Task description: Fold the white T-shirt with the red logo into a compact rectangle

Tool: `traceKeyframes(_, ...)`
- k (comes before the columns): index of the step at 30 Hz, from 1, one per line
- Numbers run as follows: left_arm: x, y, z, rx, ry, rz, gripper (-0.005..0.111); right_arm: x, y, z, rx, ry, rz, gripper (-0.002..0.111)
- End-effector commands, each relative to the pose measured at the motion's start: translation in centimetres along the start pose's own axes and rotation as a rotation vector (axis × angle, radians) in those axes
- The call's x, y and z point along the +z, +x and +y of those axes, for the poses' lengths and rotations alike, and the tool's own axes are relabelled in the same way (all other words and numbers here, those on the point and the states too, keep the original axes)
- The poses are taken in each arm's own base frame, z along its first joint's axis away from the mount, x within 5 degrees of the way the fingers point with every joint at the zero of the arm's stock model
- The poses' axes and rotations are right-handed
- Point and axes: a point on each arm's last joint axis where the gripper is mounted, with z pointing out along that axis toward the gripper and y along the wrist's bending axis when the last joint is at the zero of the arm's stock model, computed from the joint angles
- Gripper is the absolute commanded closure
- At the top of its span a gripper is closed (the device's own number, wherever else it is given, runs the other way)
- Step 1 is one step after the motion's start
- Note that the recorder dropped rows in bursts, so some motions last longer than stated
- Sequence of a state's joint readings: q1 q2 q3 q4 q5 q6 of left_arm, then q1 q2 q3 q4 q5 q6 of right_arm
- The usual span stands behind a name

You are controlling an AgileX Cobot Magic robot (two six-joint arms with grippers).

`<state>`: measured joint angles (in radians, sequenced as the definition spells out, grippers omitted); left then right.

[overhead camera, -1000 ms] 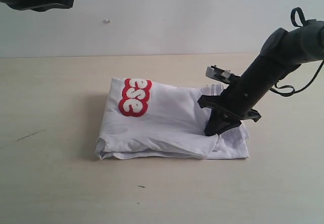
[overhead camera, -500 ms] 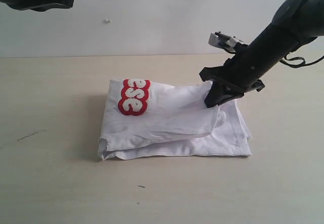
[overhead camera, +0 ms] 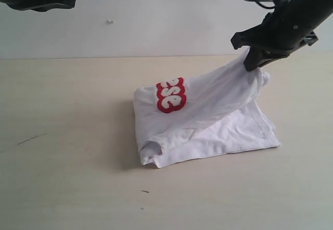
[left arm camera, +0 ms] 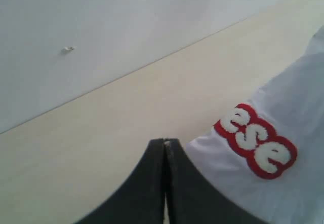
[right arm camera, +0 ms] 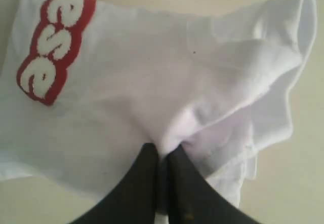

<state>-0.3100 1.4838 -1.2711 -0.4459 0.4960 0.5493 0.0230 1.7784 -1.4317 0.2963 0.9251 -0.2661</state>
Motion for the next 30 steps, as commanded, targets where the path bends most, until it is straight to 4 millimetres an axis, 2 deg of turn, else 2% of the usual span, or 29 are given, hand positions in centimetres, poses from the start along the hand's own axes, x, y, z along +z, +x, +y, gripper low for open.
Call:
traceKeyframes(1, -0.3, -0.1, 0.0, -0.012, -0.005, -0.016, 0.107, -1.2, 0.7, -0.5, -0.013, 0.092, 0.052, 0.108)
traceKeyframes(5, -0.3, 0.0, 0.0, -0.014, 0.000, -0.010, 0.107, 1.8, 1.4, -1.2, 0.002, 0.098, 0.058, 0.107)
traceKeyframes(8, -0.3, 0.0, 0.0, -0.014, 0.002, -0.007, 0.107, 3.2, 1.7, -1.6, 0.002, 0.102, 0.109, 0.093)
traceKeyframes(12, -0.3, -0.1, 0.0, -0.014, -0.002, -0.014, 0.107, 3.0, 1.7, -2.1, -0.003, 0.160, 0.120, 0.064)
traceKeyframes(15, -0.3, -0.1, 0.0, -0.014, -0.002, -0.014, 0.107, 2.6, 1.2, -2.1, -0.006, 0.167, 0.098, 0.056)
traceKeyframes(19, -0.3, -0.1, 0.0, -0.014, -0.002, -0.014, 0.107, 2.0, 0.6, -1.8, 0.023, 0.142, 0.076, 0.057)
traceKeyframes(21, -0.3, -0.1, 0.0, -0.014, -0.002, -0.014, 0.107, 2.3, 0.6, -1.3, 0.036, 0.089, 0.070, 0.066)
traceKeyframes(25, -0.2, 0.0, 0.0, -0.014, -0.003, -0.013, 0.107, 5.5, 1.0, -0.8, -0.008, 0.045, 0.093, 0.104)
traceKeyframes(26, -0.2, 0.0, 0.0, -0.014, -0.003, -0.013, 0.107, 6.2, 1.1, -0.6, -0.010, 0.043, 0.104, 0.108)
traceKeyframes(30, -0.2, 0.0, 0.0, -0.014, -0.003, -0.013, 0.107, 10.0, 1.6, 0.4, -0.039, 0.032, 0.148, 0.108)
